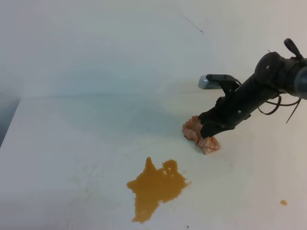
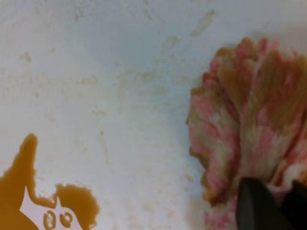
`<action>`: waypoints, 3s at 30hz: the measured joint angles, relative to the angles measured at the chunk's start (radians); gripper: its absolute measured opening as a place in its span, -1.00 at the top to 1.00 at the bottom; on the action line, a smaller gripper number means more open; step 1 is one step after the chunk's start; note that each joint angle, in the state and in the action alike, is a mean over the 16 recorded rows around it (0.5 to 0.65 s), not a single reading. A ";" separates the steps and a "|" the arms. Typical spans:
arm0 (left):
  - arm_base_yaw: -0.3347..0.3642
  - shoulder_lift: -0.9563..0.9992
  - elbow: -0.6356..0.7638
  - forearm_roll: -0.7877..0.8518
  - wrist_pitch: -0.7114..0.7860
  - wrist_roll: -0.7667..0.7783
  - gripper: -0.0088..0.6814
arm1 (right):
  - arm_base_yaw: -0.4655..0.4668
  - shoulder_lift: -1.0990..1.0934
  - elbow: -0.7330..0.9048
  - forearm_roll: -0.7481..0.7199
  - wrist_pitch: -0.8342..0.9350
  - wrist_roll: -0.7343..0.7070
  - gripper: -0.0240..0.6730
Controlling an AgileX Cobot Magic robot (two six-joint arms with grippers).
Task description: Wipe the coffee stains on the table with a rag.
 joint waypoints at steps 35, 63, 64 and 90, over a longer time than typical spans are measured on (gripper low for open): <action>0.047 0.000 0.000 0.000 0.000 0.000 0.99 | 0.362 -0.143 0.036 0.190 0.286 -0.197 0.89; 0.048 -0.006 0.006 0.000 -0.003 0.000 0.98 | 0.252 -0.098 0.261 0.070 -0.094 -0.142 0.89; 0.048 -0.006 0.006 0.000 -0.003 0.000 0.98 | 0.241 -0.097 0.261 0.072 -0.093 -0.144 0.89; 0.048 -0.006 0.006 0.000 -0.003 0.000 0.98 | 0.238 -0.230 0.265 0.460 0.143 -0.504 0.90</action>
